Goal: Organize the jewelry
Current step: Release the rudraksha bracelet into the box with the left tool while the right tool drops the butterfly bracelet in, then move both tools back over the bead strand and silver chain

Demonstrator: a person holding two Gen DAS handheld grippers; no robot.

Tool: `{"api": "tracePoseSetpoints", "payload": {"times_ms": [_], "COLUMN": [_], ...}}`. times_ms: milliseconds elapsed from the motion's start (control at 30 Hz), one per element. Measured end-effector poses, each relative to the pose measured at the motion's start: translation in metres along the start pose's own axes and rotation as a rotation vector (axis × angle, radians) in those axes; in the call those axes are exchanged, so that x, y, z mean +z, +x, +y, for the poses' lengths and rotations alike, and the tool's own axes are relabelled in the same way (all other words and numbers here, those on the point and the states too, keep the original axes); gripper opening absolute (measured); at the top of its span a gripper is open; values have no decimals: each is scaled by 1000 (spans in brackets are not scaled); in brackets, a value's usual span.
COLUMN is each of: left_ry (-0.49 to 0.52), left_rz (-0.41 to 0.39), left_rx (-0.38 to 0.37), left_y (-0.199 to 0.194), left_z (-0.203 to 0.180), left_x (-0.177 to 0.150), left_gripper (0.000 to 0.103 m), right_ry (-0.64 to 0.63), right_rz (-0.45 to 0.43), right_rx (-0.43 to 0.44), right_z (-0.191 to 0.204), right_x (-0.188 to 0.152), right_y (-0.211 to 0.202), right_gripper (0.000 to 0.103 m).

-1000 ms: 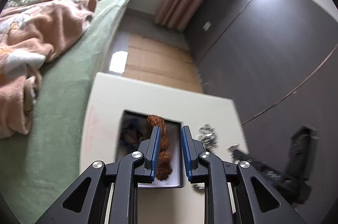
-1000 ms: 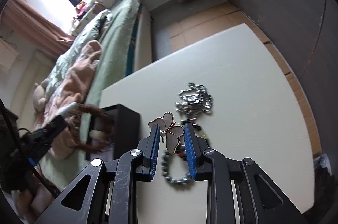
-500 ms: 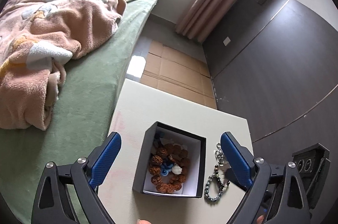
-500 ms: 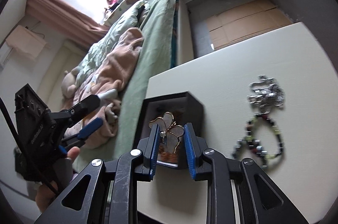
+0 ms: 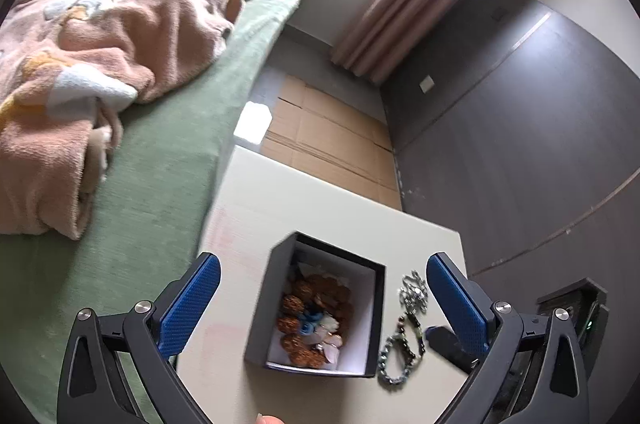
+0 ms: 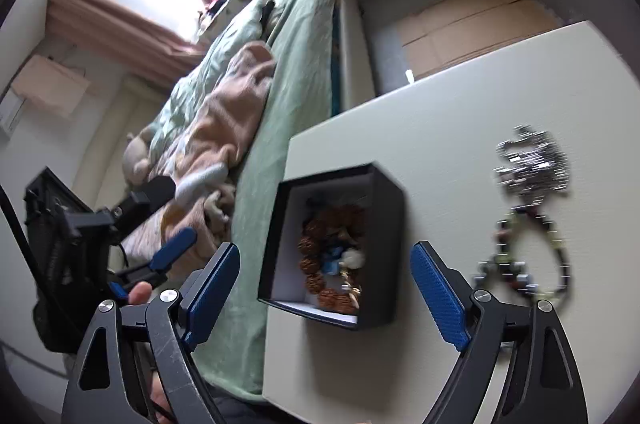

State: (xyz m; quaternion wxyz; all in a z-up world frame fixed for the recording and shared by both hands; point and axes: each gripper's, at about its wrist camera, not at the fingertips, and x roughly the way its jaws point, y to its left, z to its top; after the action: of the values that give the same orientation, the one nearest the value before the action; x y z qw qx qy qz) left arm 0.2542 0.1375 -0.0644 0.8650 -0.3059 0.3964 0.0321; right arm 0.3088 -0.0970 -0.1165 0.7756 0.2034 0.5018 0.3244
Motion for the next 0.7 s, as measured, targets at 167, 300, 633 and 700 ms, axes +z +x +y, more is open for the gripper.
{"api": "tracePoseSetpoints", "payload": {"times_ms": [167, 300, 633, 700], "left_ry": [57, 91, 179, 212], "left_rz": [24, 42, 90, 93], "left_rx": [-20, -34, -43, -32], "left_y": [7, 15, 38, 42], "left_z": [-22, -38, -88, -100], "left_x": [-7, -14, -39, -45], "left_gripper": [103, 103, 103, 103], "right_ry": [32, 101, 181, 197], "right_rz": [-82, -158, -224, -233], "right_rx": [-115, -142, -246, -245], "right_z": [-28, -55, -89, -95], "right_x": [7, 12, 15, 15], "right_y": [-44, -79, -127, -132], "right_gripper": [100, 103, 103, 103]}}
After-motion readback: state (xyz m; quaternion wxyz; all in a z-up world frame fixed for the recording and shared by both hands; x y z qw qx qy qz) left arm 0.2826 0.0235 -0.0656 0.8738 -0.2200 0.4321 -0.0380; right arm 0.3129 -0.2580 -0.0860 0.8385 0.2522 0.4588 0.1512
